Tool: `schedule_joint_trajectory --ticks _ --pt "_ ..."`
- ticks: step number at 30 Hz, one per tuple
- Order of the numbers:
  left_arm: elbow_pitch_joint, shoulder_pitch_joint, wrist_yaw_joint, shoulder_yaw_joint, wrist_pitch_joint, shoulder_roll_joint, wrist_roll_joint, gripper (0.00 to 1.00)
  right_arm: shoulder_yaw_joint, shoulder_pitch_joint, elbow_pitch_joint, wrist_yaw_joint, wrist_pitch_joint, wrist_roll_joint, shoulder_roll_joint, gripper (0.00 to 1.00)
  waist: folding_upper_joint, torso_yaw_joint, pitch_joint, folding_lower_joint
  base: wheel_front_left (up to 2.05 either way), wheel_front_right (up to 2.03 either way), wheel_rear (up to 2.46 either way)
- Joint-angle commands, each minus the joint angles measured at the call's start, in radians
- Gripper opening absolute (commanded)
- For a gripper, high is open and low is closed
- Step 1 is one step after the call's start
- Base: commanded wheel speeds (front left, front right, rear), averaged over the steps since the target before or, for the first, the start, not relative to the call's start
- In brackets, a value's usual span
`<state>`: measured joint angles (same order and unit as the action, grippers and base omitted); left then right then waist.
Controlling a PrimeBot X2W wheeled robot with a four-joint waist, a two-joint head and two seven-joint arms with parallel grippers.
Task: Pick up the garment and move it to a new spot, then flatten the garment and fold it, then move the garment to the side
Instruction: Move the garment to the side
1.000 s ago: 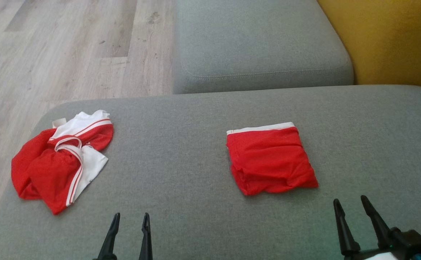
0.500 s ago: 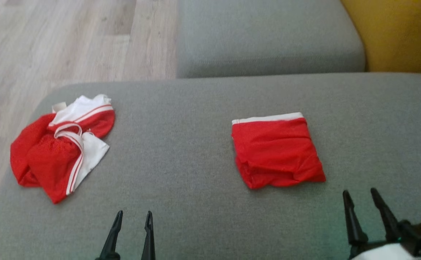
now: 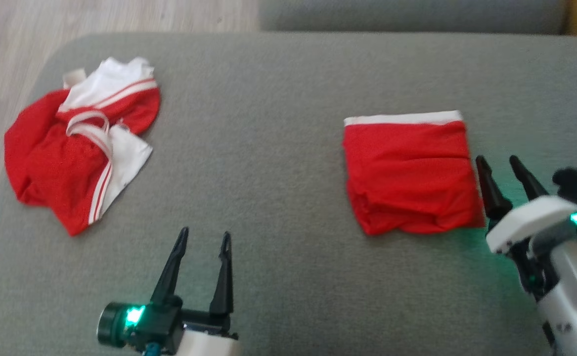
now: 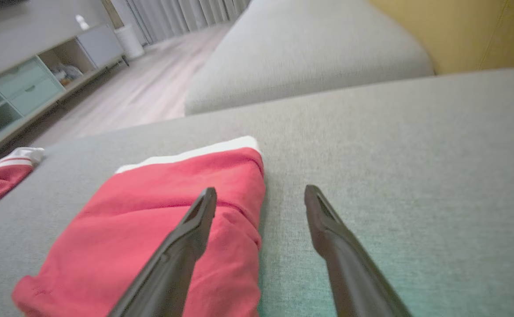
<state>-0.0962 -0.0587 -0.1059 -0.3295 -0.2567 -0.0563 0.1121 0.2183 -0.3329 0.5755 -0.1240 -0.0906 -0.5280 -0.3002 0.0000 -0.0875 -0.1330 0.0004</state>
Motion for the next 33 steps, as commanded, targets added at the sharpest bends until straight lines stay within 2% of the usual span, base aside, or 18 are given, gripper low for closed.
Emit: schedule_joint_trajectory --ticks 1,4,5,6,7,11,14,22,26,30,31,32,33 --pt "0.030 0.040 -0.007 0.014 -0.005 0.006 -0.005 1.00 0.033 -0.037 0.004 -0.007 0.018 -0.031 -0.027 1.00 0.0000 -0.032 -0.046 -0.0004 0.00 0.00 0.00" --pt "0.024 0.064 -0.013 -0.001 -0.005 0.006 -0.001 1.00 0.088 -0.092 0.076 -0.007 0.083 -0.108 -0.038 1.00 0.0000 -0.049 -0.070 -0.0004 0.00 0.00 0.00" --pt "0.022 0.070 -0.014 -0.004 -0.005 0.006 0.000 1.00 0.109 -0.102 0.097 -0.007 0.106 -0.128 -0.040 0.86 0.0000 -0.053 -0.074 -0.0004 0.00 0.00 0.00" --pt "0.021 0.074 -0.017 -0.006 -0.005 0.006 0.001 1.00 0.131 -0.111 0.112 -0.007 0.123 -0.145 -0.044 0.31 0.0000 -0.056 -0.077 -0.0004 0.00 0.00 0.00" --pt "0.021 0.076 -0.020 -0.007 -0.005 0.006 0.002 1.00 0.146 -0.119 0.121 -0.007 0.128 -0.162 -0.048 0.00 0.0000 -0.056 -0.080 -0.0004 0.00 0.00 0.00" --pt "0.029 0.075 -0.033 0.003 -0.005 0.006 0.006 1.00 0.182 -0.150 0.136 -0.007 0.089 -0.191 -0.086 0.00 0.0000 -0.025 -0.093 -0.0004 0.00 0.00 0.00" --pt "0.034 0.078 -0.032 0.006 -0.005 0.006 0.004 1.00 0.198 -0.177 0.148 -0.007 0.062 -0.179 -0.139 0.00 0.0000 0.018 -0.110 -0.0004 0.00 0.00 0.00" --pt "0.042 0.150 -0.019 0.004 -0.005 0.006 -0.004 1.00 0.195 -0.255 0.188 -0.007 0.042 -0.113 -0.344 0.00 0.0000 0.134 -0.206 -0.0004 0.00 0.00 0.00" --pt "0.031 0.206 -0.007 -0.009 -0.005 0.006 -0.018 1.00 0.165 -0.291 0.229 -0.007 0.020 -0.069 -0.449 0.00 0.0000 0.156 -0.255 -0.0004 0.00 0.00 0.00" --pt "0.020 0.252 -0.005 -0.017 -0.005 0.006 -0.021 1.00 0.134 -0.319 0.260 -0.007 -0.011 -0.030 -0.520 0.00 0.0000 0.164 -0.286 -0.0004 0.00 0.00 0.00" --pt "0.014 0.266 -0.005 -0.023 -0.005 0.006 -0.018 1.00 0.113 -0.333 0.277 -0.007 -0.029 -0.008 -0.539 0.15 0.0000 0.164 -0.289 -0.0004 0.00 0.00 0.00" --pt "0.010 0.272 -0.005 -0.027 -0.005 0.006 -0.015 1.00 0.102 -0.340 0.288 -0.007 -0.041 0.006 -0.543 0.99 0.0000 0.162 -0.287 -0.0004 0.00 0.00 0.00" --pt "0.005 0.276 -0.005 -0.031 -0.005 0.006 -0.012 1.00 0.093 -0.345 0.297 -0.007 -0.052 0.021 -0.544 1.00 0.0000 0.159 -0.280 -0.0004 0.00 0.00 0.00"
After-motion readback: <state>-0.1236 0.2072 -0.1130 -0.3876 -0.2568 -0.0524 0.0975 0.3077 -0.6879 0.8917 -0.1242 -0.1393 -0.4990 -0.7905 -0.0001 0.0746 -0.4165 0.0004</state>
